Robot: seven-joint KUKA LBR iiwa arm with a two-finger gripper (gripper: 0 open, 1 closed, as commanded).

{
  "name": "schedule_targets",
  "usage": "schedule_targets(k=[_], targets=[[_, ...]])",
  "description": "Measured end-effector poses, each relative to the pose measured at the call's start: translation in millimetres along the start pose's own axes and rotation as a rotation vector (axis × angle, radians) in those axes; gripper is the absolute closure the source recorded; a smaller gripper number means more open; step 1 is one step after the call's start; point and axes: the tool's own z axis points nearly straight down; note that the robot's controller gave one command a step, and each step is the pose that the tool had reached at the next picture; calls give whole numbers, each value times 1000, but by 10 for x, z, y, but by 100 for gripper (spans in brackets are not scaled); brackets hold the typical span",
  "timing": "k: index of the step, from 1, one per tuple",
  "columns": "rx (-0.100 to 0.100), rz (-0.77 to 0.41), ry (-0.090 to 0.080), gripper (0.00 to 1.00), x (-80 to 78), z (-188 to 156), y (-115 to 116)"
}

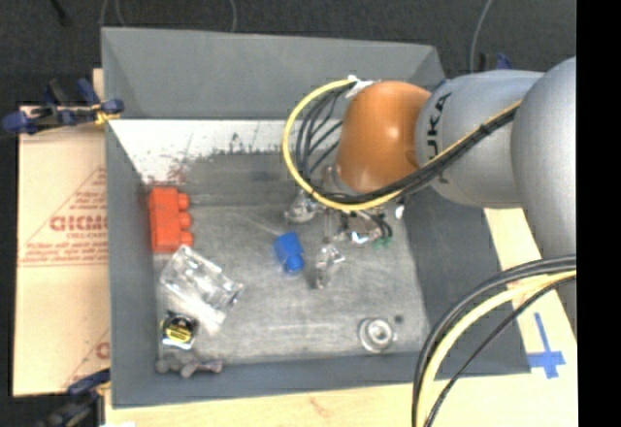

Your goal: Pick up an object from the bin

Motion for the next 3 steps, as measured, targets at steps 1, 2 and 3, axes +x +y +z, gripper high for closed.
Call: schedule_targets(k=[1,2,3], targets=[[3,-114,2,0,-222,-17,587],[3,-168,0,0,-182,-16,97],[8,-335,-2,0,-300,-2,561]])
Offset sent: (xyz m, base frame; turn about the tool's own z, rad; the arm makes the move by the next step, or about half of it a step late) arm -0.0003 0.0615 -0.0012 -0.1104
